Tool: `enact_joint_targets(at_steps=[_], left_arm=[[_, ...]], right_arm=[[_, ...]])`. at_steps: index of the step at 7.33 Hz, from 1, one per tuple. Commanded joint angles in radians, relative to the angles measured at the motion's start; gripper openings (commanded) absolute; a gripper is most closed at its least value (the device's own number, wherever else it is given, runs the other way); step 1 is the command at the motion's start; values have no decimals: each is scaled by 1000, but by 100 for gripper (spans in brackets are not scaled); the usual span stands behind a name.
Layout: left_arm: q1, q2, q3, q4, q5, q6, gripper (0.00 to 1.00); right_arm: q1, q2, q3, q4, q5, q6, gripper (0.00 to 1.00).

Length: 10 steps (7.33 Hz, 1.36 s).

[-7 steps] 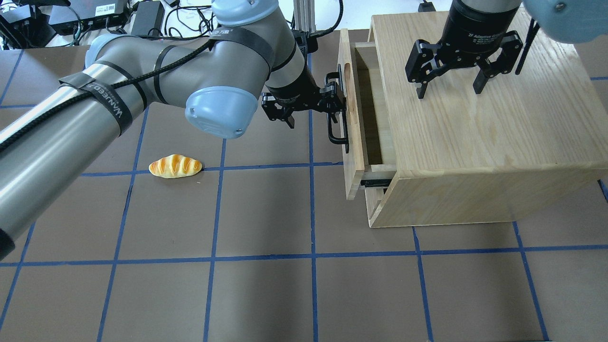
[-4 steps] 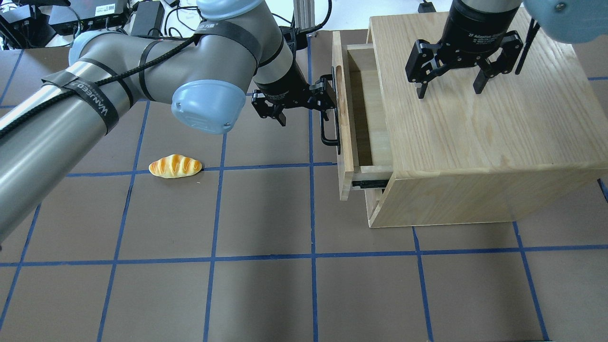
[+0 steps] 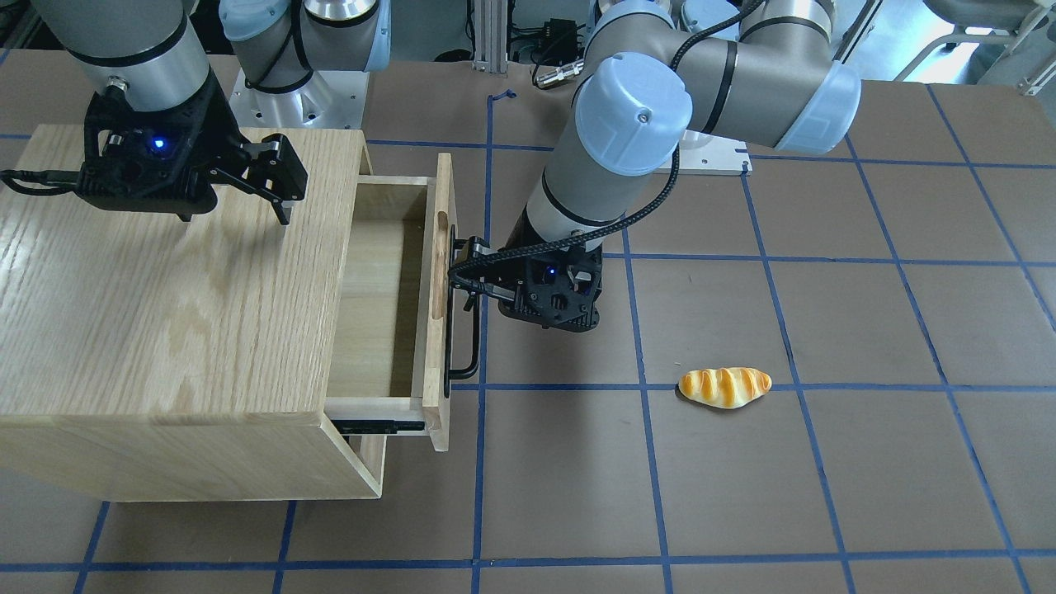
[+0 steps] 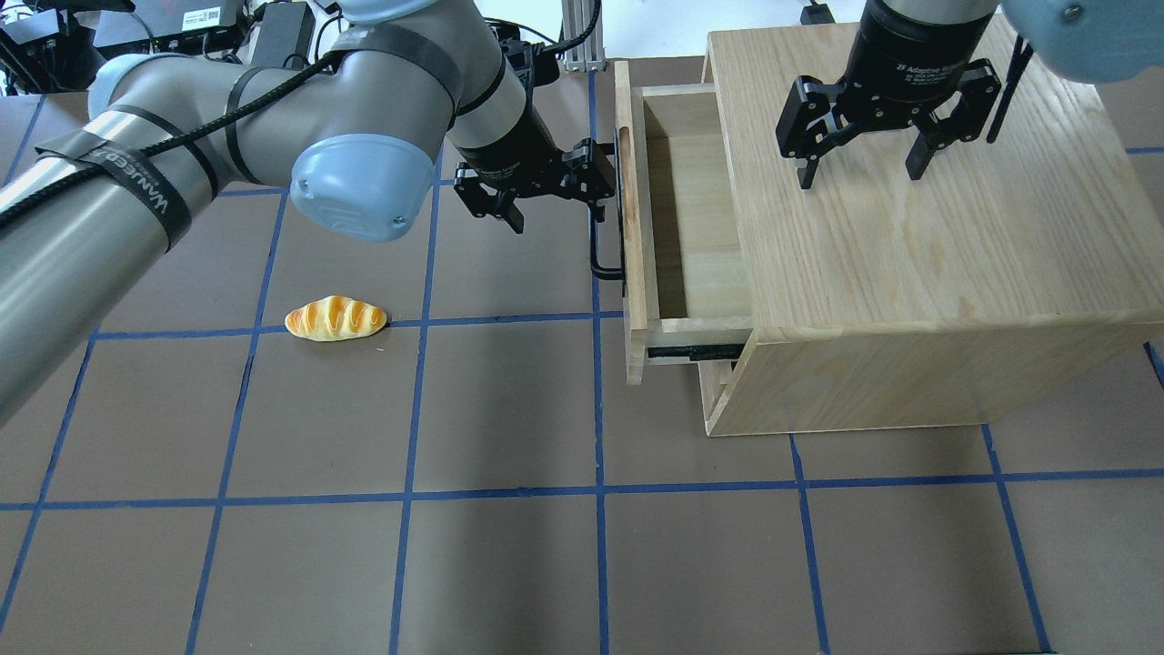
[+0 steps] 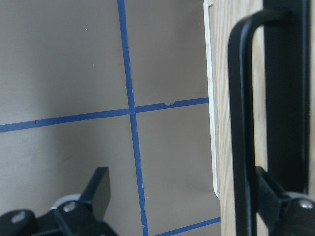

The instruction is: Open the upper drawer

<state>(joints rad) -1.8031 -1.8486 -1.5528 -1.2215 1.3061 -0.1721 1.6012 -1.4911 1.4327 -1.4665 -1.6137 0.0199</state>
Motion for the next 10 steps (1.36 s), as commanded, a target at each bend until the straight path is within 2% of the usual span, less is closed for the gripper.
enact_joint_targets(at_steps=[1, 6, 8, 9, 10], left_arm=[[48, 15, 0, -48, -1, 57, 100], [132, 46, -1, -93, -2, 95, 100], [133, 55, 19, -128, -60, 92, 100], [136, 54, 13, -131, -48, 95, 100], [157, 71, 23, -156, 37, 141, 100]], right_arm=[[-1, 0, 2, 0, 0, 0, 100], [0, 0, 0, 0, 0, 0, 100], [-1, 0, 2, 0, 0, 0, 100], [0, 0, 2, 0, 0, -2, 100], [0, 0, 0, 0, 0, 0, 100]])
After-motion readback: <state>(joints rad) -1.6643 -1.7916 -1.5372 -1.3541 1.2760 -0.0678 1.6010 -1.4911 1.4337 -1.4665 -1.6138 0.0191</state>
